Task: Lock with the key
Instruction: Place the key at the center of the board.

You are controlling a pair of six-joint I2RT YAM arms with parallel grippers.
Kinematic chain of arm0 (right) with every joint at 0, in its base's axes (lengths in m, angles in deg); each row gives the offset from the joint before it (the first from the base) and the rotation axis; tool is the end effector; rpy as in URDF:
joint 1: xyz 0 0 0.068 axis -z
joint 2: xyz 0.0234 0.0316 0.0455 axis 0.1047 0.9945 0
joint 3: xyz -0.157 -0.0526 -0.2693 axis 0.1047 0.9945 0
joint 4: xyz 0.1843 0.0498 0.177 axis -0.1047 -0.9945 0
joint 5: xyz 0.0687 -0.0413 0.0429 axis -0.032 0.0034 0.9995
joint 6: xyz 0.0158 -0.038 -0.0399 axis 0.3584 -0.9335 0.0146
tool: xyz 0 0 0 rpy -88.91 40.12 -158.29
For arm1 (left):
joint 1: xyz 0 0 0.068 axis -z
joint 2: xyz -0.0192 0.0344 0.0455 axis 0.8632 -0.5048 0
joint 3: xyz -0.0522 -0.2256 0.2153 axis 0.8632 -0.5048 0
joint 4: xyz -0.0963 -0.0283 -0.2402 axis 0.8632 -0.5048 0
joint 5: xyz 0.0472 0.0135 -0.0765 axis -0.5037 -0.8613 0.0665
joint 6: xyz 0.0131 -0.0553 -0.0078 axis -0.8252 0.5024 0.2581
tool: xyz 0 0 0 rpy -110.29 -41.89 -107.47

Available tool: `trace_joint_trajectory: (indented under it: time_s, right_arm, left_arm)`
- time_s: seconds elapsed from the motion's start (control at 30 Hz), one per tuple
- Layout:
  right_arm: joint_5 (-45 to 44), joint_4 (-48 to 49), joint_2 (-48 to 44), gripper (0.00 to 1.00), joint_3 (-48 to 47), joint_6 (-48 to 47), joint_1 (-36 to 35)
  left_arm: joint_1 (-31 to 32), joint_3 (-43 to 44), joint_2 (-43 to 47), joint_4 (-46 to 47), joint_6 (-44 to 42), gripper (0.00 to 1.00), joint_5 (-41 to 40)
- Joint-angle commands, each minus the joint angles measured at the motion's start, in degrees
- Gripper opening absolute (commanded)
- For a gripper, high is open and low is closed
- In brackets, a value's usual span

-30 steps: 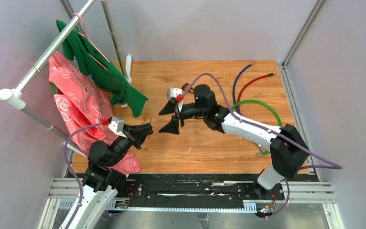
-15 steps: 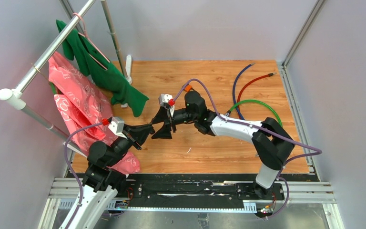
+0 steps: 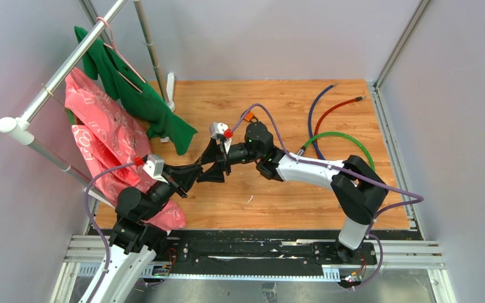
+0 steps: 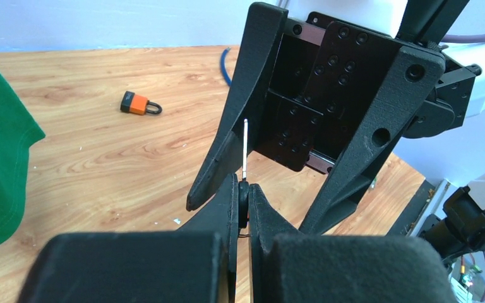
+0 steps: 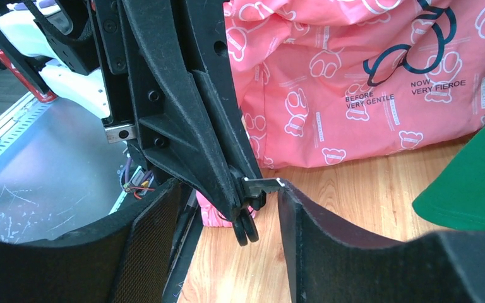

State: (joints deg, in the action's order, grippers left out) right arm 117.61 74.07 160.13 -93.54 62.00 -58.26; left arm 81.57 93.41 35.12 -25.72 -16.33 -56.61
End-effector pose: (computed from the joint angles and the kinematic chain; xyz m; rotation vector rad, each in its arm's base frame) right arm 0.2184 0.3361 0.3407 -1.3309 1.0325 1.5168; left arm 0.0508 -0.0342 0.2725 0.2561 1.4585 -0.8739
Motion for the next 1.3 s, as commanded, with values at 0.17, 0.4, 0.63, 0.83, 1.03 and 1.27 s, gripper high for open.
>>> trace_joint_trajectory:
  time_s: [0.17, 0.4, 0.63, 0.83, 1.03, 1.27]
  right_arm:
    - [-1.4, -2.9, 1.3, 0.59, 0.2, -3.8, -0.7]
    - [-1.6, -4.0, 1.5, 0.41, -0.7, -4.5, -0.9]
    - [-2.3, -4.9, 0.6, 0.0, -0.4, -5.2, -0.9]
    - [-3.7, -8.1, -0.7, 0.0, -0.5, -5.9, -0.7]
    - [-2.9, -9.7, -2.3, 0.0, -0.2, -3.2, 1.0]
    - [-1.4, -19.1, -2.6, 0.0, -1.1, 2.0, 6.1]
  left_arm:
    - [-0.3, -0.9, 0.5, 1.1, 0.8, 0.0, 0.3]
    - [-0.3, -1.0, 0.6, 1.2, 0.9, 0.0, 0.3]
    - [-0.3, -0.9, 0.5, 1.2, 1.0, 0.0, 0.3]
    - [-0.3, -1.1, 0.6, 1.1, 1.3, 0.0, -0.5]
    - [-0.4, -0.8, 0.7, -2.4, 2.1, 0.53, -7.8]
    - [-0.7, 0.3, 1.4, -7.7, -0.3, 0.68, -19.2]
